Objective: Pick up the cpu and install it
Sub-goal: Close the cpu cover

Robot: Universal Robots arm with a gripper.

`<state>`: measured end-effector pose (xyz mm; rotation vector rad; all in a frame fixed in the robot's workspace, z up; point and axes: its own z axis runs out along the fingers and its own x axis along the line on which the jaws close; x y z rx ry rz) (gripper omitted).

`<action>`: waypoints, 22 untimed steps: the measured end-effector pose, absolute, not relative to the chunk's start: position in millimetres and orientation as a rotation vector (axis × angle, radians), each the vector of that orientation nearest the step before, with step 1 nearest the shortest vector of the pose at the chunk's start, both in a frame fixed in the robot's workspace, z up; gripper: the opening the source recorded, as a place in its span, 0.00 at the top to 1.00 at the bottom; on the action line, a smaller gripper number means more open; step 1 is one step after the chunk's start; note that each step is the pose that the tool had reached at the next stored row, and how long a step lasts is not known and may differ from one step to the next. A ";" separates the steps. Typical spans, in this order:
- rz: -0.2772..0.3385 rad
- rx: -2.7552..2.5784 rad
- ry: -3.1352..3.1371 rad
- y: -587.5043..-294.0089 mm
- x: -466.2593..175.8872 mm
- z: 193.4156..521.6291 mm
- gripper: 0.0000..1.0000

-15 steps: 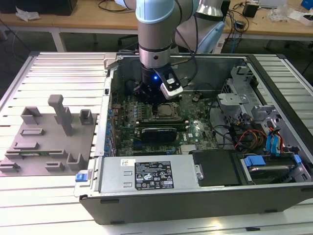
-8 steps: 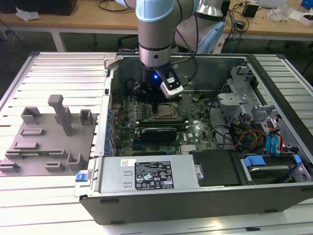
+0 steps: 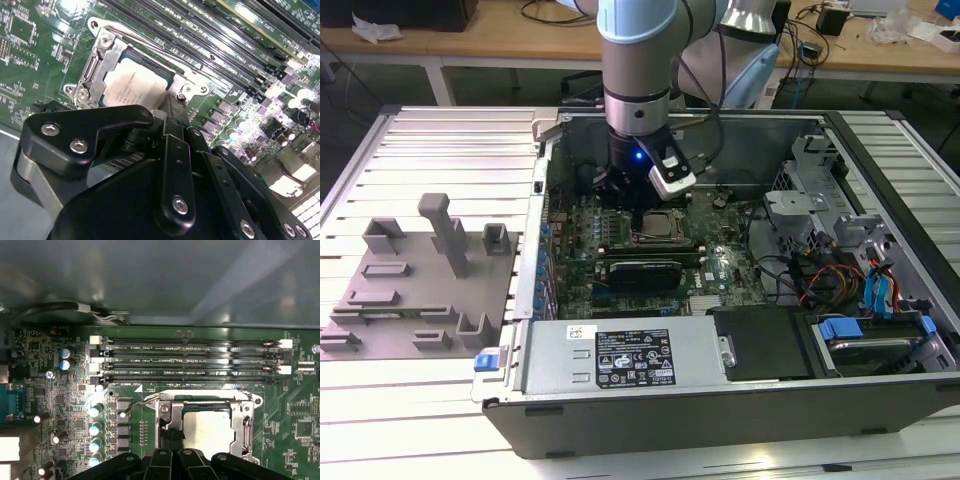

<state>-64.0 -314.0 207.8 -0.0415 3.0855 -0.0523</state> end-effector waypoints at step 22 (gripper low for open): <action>-0.049 -0.151 3.081 -316.1 -64.0 203.7 0.89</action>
